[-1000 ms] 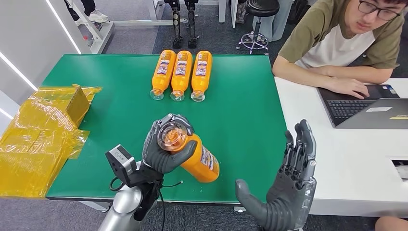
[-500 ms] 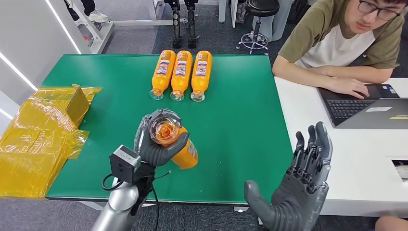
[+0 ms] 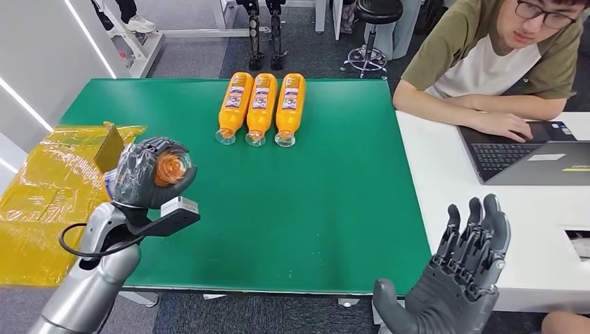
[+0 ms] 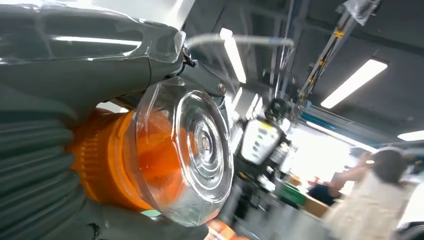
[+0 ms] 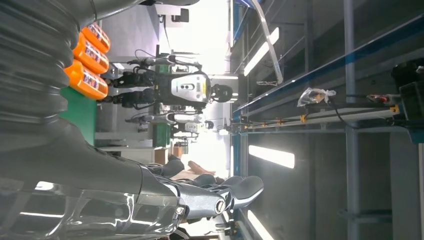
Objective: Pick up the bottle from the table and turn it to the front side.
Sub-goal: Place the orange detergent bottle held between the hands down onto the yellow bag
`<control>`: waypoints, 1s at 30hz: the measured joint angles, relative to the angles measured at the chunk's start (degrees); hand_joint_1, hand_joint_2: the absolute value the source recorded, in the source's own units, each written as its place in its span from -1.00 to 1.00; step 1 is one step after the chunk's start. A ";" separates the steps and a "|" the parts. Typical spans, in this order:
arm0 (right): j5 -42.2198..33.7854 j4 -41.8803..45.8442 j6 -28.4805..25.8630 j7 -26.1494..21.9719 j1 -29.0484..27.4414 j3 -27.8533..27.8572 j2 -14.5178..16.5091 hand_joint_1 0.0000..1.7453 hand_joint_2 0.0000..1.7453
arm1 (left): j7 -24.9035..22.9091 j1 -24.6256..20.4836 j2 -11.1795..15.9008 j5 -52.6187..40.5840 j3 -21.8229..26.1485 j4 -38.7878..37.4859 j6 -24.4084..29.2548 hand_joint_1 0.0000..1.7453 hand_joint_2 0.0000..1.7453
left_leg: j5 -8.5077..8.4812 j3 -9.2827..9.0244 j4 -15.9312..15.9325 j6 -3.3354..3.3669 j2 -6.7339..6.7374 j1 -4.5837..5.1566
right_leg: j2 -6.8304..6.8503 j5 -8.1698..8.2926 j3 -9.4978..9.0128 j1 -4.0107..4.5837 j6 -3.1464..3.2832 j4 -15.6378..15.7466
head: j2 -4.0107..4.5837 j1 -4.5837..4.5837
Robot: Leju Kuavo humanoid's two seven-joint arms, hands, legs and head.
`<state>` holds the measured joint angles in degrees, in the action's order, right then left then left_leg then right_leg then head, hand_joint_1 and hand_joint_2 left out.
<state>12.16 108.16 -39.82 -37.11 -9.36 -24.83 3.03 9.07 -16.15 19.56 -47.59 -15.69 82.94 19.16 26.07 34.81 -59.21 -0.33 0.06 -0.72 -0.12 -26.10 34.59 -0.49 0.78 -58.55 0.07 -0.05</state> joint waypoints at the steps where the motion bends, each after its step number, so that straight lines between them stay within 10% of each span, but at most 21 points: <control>1: -0.24 0.12 0.00 -0.09 -0.18 -0.01 -0.09 -1.00 1.00 | -1.07 -0.24 1.80 -2.36 0.09 -0.10 0.27 1.00 1.00 | 0.00 -0.01 0.00 0.00 0.05 0.00 | -0.05 0.00 0.01 0.00 0.01 0.00 | 0.00 -0.01; 15: -1.59 1.03 0.00 0.08 -2.13 -0.68 -1.74 -1.00 1.00 | -7.07 2.52 20.91 -8.89 3.42 -6.36 -4.70 1.00 1.00 | 0.05 -0.02 0.02 -0.07 0.14 -0.01 | -0.13 -0.05 0.04 0.01 0.09 0.00 | 0.00 -0.01; 25: -4.03 1.18 0.00 -0.36 -2.06 -2.29 -3.39 -1.00 1.00 | -2.64 2.00 25.15 -9.92 2.68 -13.74 -14.05 1.00 1.00 | 0.05 -0.03 0.01 -0.07 0.13 0.00 | -0.12 -0.05 0.04 0.01 0.09 0.02 | 0.00 -0.02; 30: -5.76 0.80 0.02 -0.16 -0.57 -4.30 -4.68 -1.00 1.00 | 10.12 -5.27 24.61 -13.30 -3.81 -26.79 -19.74 1.00 1.00 | 0.03 -0.03 0.01 -0.09 0.01 0.00 | 0.01 -0.05 0.04 0.00 0.09 0.03 | 0.00 -0.02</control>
<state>6.39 108.97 -39.80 -37.27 -9.93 -29.13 -1.65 19.19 -21.42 44.17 -60.89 -19.50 56.15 -0.57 26.10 34.78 -59.20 -0.42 0.07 -0.73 -0.11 -26.15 34.62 -0.49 0.88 -58.53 0.07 -0.07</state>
